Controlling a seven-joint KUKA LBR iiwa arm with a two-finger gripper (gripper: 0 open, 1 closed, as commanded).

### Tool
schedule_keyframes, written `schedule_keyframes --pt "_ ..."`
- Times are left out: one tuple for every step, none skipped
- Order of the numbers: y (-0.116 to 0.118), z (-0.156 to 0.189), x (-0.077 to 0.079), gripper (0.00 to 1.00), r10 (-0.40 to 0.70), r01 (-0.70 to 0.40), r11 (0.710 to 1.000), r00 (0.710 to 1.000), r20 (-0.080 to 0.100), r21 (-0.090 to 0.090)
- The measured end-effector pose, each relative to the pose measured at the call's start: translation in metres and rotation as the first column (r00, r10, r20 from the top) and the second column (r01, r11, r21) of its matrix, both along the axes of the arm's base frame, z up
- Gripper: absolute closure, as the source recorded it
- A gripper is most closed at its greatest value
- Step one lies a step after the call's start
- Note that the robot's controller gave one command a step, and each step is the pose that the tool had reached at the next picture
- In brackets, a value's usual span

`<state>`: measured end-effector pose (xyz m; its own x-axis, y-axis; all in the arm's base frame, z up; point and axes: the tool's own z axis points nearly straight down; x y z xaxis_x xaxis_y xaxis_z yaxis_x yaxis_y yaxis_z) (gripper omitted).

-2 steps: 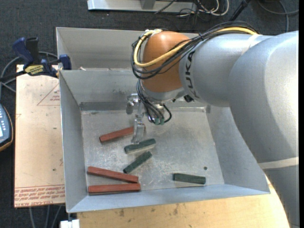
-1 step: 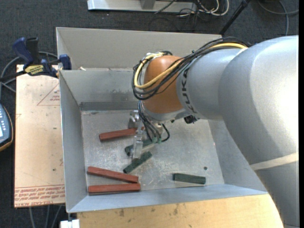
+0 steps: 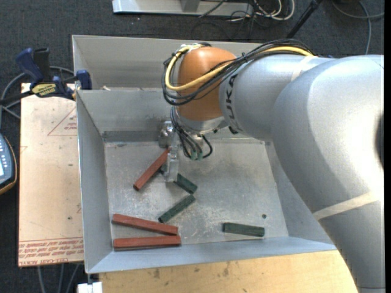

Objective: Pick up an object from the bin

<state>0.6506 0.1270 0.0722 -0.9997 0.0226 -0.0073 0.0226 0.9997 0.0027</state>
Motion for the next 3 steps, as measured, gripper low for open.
schedule_keyframes --pt "0.000 0.002 0.000 1.00 0.000 0.000 1.000 1.000 0.001 0.001" --pt "0.001 0.061 0.002 1.00 0.000 0.000 1.000 1.000 0.003 0.000" --pt "0.001 0.063 0.003 1.00 0.001 -0.001 1.000 1.000 -0.003 -0.001"
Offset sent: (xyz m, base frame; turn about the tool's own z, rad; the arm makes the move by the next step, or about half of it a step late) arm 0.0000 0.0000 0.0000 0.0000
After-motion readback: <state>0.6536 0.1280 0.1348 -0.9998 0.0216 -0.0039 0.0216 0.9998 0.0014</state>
